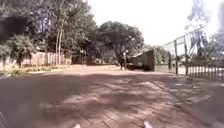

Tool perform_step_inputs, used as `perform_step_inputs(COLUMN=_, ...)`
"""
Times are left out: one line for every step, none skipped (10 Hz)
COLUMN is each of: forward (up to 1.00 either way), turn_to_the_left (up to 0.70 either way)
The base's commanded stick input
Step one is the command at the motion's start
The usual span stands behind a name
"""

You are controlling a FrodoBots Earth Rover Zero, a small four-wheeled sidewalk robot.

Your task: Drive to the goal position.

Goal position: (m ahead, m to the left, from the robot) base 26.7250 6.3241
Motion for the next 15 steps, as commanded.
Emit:
perform_step_inputs(forward=0.7, turn_to_the_left=0.0)
perform_step_inputs(forward=0.7, turn_to_the_left=0.0)
perform_step_inputs(forward=0.7, turn_to_the_left=0.0)
perform_step_inputs(forward=0.7, turn_to_the_left=0.0)
perform_step_inputs(forward=0.7, turn_to_the_left=-0.08)
perform_step_inputs(forward=0.7, turn_to_the_left=-0.32)
perform_step_inputs(forward=0.7, turn_to_the_left=-0.32)
perform_step_inputs(forward=0.7, turn_to_the_left=-0.31)
perform_step_inputs(forward=0.7, turn_to_the_left=-0.18)
perform_step_inputs(forward=0.7, turn_to_the_left=0.0)
perform_step_inputs(forward=0.7, turn_to_the_left=0.0)
perform_step_inputs(forward=0.7, turn_to_the_left=0.0)
perform_step_inputs(forward=0.7, turn_to_the_left=0.0)
perform_step_inputs(forward=0.7, turn_to_the_left=0.0)
perform_step_inputs(forward=0.7, turn_to_the_left=0.0)
